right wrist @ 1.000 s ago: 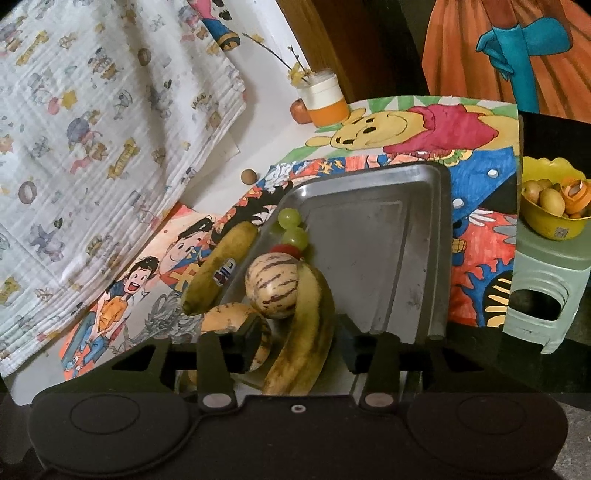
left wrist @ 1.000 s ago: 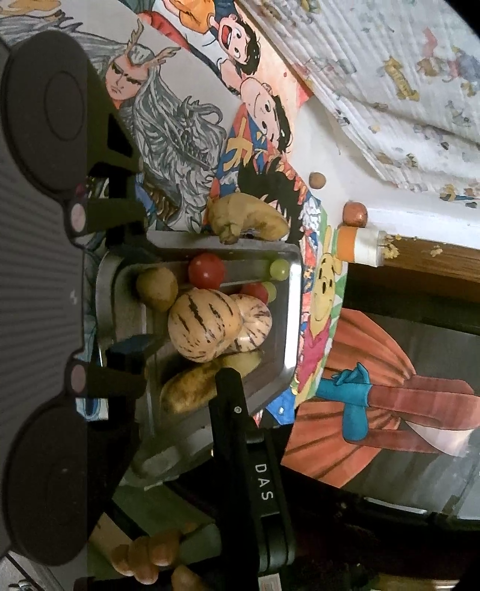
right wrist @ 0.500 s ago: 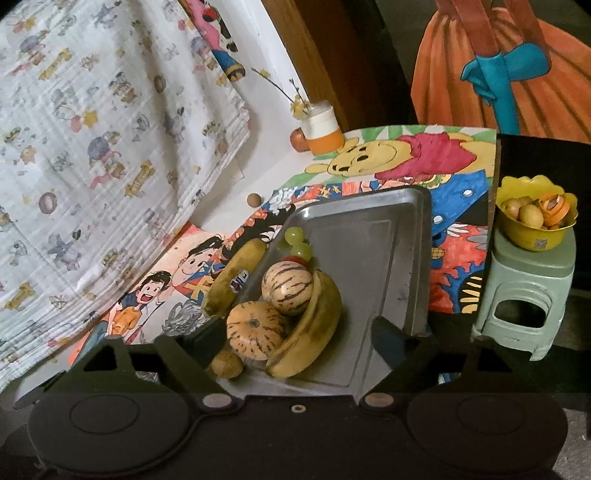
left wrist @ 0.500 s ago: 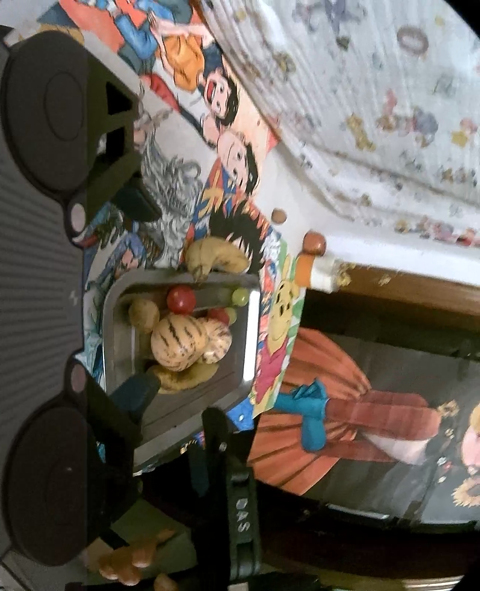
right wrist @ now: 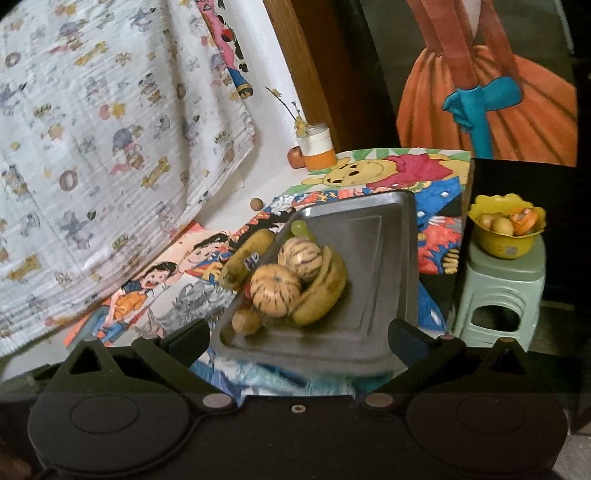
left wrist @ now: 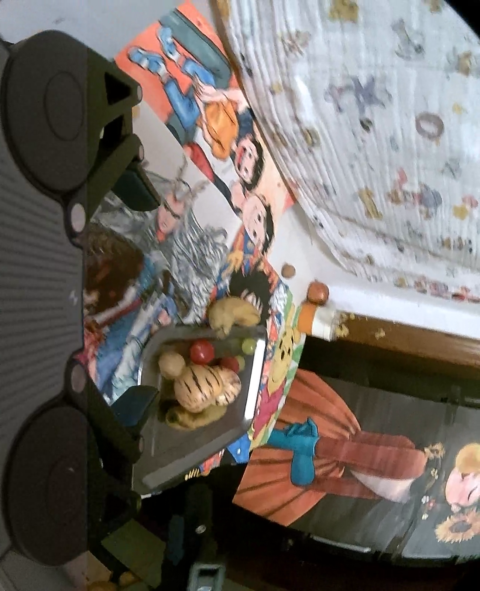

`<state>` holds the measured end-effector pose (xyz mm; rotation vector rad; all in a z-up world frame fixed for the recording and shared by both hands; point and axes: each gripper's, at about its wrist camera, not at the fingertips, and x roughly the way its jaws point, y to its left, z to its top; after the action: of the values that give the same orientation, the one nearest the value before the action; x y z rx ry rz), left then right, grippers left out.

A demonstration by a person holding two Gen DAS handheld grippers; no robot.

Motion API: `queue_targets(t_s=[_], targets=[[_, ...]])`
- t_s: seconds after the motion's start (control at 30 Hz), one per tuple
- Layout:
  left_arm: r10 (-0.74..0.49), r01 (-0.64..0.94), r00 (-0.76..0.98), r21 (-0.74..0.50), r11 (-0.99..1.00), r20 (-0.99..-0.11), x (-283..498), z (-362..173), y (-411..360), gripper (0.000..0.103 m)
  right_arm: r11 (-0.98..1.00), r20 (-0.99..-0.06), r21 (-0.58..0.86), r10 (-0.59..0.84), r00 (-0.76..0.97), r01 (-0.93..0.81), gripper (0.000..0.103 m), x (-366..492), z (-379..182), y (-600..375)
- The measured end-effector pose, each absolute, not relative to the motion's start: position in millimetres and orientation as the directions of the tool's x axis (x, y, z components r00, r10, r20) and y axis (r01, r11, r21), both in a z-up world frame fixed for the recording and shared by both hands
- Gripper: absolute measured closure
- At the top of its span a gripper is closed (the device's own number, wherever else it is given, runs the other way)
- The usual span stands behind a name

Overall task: Organize fruits
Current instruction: 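Open both tools and lift them away from the metal tray, then move the left tool to the small brown kiwi while the right tool reaches the loose banana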

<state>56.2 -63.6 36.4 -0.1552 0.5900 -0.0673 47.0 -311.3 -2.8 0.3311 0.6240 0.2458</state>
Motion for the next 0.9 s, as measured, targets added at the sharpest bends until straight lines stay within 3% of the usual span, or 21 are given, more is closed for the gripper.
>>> queue_targets(t_s=[0.37,0.77,0.9], targets=[[0.024,-0.123,0.791,-0.121,0.985,-0.612,40.2,29.7,-32.0,0.0,0.92,-0.556,0.387,0.29,0.779,-0.066,0.001,-16.6,-7.1,-276.5],[-0.005,-0.137,0.775,-0.175,0.975,-0.632,49.4,25.4,-0.2,0.0,0.942,-0.593,0.316,0.291,0.751,-0.116,0.001,5.5,12.7,-250.5],[-0.029,-0.119,0.779,-0.194,0.974,-0.626,71.8,28.7,12.7,0.0,0.943,-0.562,0.317,0.272,0.782,-0.1,0.001,29.5,19.7,-239.5]])
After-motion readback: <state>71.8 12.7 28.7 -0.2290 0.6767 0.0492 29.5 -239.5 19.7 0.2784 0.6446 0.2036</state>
